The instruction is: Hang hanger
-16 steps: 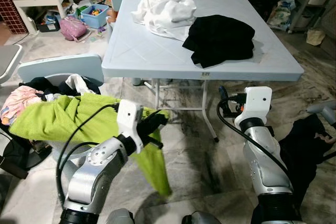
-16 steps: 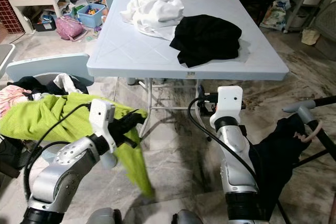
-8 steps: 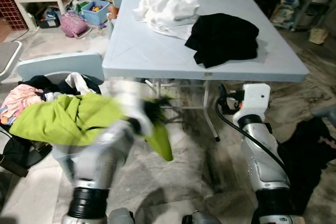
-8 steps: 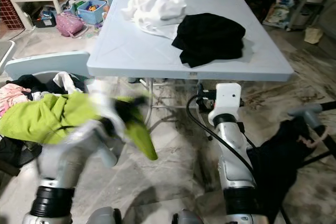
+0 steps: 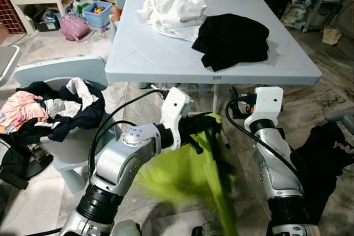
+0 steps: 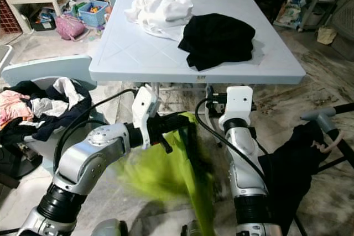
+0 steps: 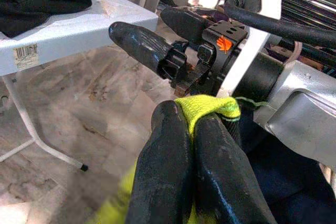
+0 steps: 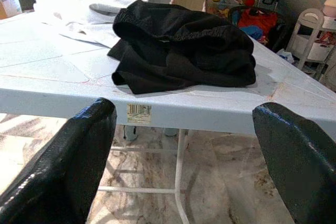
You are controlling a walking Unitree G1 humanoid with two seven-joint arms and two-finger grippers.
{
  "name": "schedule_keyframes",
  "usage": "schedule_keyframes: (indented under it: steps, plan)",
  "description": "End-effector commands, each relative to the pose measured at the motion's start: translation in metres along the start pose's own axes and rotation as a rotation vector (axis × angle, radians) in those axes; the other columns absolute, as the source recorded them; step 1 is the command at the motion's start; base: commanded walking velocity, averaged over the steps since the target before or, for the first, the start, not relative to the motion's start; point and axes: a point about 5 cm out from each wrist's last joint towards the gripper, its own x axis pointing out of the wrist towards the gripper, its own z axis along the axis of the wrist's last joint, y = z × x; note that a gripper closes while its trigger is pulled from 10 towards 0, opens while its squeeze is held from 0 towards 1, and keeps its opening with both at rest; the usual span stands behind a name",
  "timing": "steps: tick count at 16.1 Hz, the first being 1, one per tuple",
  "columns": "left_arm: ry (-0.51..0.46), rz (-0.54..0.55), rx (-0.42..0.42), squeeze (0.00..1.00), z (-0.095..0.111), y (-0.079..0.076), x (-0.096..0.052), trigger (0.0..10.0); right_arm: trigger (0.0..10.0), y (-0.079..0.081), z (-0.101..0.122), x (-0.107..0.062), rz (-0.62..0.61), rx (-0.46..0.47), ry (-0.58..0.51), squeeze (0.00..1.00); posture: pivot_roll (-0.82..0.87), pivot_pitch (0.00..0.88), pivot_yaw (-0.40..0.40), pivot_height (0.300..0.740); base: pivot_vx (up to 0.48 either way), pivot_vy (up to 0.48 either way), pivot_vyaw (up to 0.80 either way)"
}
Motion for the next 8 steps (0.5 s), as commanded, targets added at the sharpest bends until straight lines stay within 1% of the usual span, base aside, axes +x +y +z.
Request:
schedule_keyframes:
  steps: [1,2,3,4,5,7,8]
  plan:
    - [-0.036,0.004,0.019,0.00,0.010,0.002,0.001,10.0,10.0,-0.003,0.002,0.002,-0.014,-0.003,-0.006,0.00,-0.03,0.004,-0.014,0.740,0.000,0.000,0.00]
    - [-0.003,0.277,0.041,0.00,-0.015,0.036,-0.039,10.0,10.0,-0.009,-0.001,0.002,-0.038,-0.028,0.000,0.00,-0.01,0.004,-0.022,0.740,0.000,0.000,0.00]
    - [0.024,0.437,0.046,0.00,-0.031,0.050,-0.067,10.0,10.0,-0.011,-0.003,0.001,-0.048,-0.040,0.005,0.00,-0.01,0.008,-0.028,0.740,0.000,0.000,0.00]
    - [0.030,0.497,0.033,0.00,-0.037,0.054,-0.078,10.0,10.0,-0.011,-0.004,0.000,-0.048,-0.046,0.007,0.00,0.00,0.012,-0.033,0.740,0.000,0.000,0.00]
    - [0.038,0.598,0.041,0.00,-0.045,0.060,-0.097,10.0,10.0,-0.012,-0.006,-0.002,-0.051,-0.053,0.015,0.00,0.01,0.011,-0.042,0.740,0.000,0.000,0.00]
    - [0.016,0.657,0.011,0.00,-0.049,0.063,-0.110,10.0,10.0,-0.012,-0.008,-0.004,-0.048,-0.058,0.022,0.00,0.01,0.010,-0.047,0.740,0.000,0.000,0.00]
    - [0.009,0.684,0.016,0.00,-0.050,0.064,-0.113,10.0,10.0,-0.012,-0.009,-0.003,-0.047,-0.059,0.023,0.00,0.01,0.013,-0.051,0.740,0.000,0.000,0.00]
